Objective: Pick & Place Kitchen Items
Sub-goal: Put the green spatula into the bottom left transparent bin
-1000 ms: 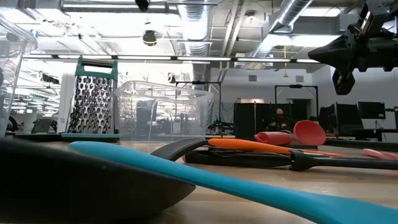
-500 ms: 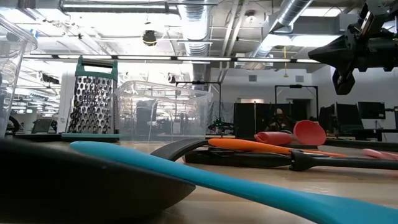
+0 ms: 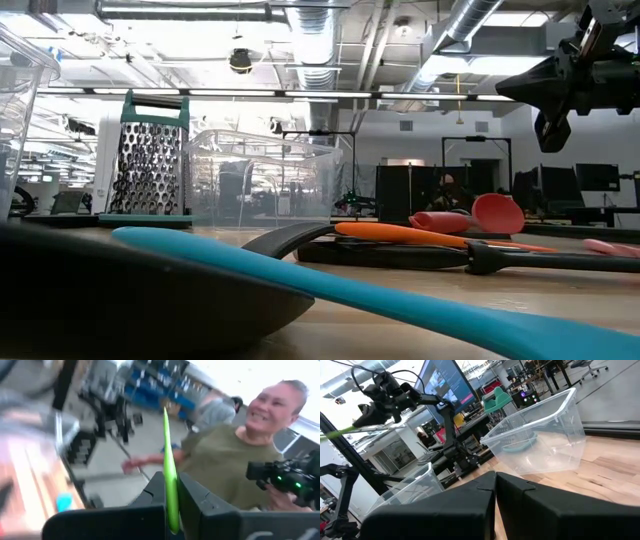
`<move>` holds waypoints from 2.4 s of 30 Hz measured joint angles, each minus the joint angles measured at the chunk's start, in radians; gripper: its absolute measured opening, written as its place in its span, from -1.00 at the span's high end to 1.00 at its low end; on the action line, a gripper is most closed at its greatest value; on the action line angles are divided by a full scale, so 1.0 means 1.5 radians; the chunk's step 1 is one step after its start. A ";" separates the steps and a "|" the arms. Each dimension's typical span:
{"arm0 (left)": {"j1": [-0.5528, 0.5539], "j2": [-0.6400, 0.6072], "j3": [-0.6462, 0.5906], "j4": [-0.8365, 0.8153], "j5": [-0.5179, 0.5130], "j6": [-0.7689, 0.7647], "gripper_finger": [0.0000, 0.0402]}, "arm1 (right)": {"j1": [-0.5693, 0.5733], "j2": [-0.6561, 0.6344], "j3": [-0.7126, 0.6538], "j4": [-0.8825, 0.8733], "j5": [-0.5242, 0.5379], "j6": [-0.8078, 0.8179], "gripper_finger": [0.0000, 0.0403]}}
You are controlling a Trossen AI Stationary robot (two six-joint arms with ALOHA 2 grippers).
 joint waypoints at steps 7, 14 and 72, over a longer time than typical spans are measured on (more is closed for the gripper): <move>-0.050 -0.011 0.000 -0.112 0.000 -0.103 0.99 | 0.000 0.000 0.000 0.000 0.000 0.000 0.95; -0.110 -0.018 0.000 -0.167 0.006 -0.259 0.99 | 0.000 0.000 0.000 0.000 0.000 0.000 0.95; -0.113 0.066 0.000 -0.579 -0.070 -0.353 0.98 | 0.000 0.000 0.000 0.000 0.000 0.000 0.95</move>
